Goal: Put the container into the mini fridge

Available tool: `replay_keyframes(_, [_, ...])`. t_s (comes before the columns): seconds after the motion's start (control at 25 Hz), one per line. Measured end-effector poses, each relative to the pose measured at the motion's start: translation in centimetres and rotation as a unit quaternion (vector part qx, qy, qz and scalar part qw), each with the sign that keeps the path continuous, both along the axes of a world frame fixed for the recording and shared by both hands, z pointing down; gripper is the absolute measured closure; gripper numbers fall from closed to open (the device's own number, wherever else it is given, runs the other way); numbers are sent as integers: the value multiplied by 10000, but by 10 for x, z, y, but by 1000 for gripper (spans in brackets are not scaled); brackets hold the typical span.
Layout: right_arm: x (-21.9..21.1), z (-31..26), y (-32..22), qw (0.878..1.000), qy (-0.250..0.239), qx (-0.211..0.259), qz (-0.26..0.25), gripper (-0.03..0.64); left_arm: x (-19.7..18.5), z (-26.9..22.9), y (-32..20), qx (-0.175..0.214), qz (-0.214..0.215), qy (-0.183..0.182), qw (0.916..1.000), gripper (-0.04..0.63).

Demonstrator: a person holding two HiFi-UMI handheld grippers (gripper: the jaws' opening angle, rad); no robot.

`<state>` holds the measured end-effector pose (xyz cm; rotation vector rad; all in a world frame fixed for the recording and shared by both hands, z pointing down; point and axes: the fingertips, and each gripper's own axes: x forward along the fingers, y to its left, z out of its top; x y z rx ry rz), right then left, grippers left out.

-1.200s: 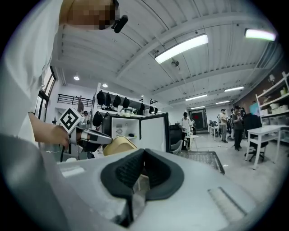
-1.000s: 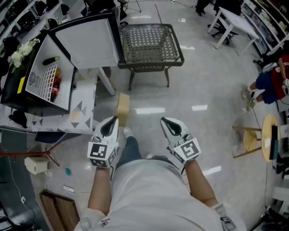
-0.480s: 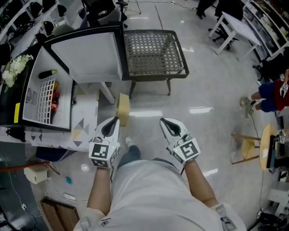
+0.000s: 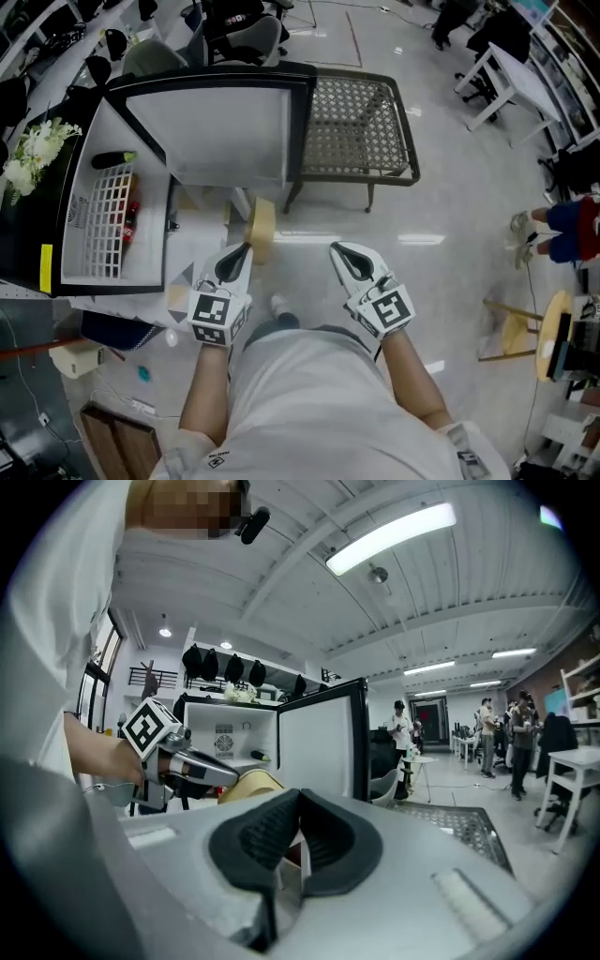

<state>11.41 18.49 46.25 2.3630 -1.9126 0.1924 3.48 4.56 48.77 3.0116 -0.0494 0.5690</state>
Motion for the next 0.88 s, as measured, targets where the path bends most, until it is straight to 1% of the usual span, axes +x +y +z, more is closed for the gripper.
replay_keyframes(0.28, [0, 4, -73, 9984, 24, -7, -559, 614, -13, 6, -59, 21, -438, -103, 9990, 574])
replay_keyframes(0.52, [-9, 4, -123, 9941, 19, -1, -1085, 614, -30, 7, -92, 20, -881, -111, 9960, 575])
replay_keyframes(0.64, [-15, 1, -149, 9886, 89, -5, -1500, 614, -38, 5, -107, 32, -1173, -123, 9930, 574])
replay_keyframes(0.76, [-18, -3, -175, 9803, 145, 4, -1971, 614, -43, 4, -120, 65, -1493, -159, 9886, 575])
replay_keyframes(0.88, [-19, -6, -197, 9722, 140, 29, -2336, 614, -46, 1, -134, 80, -1797, -180, 9835, 575])
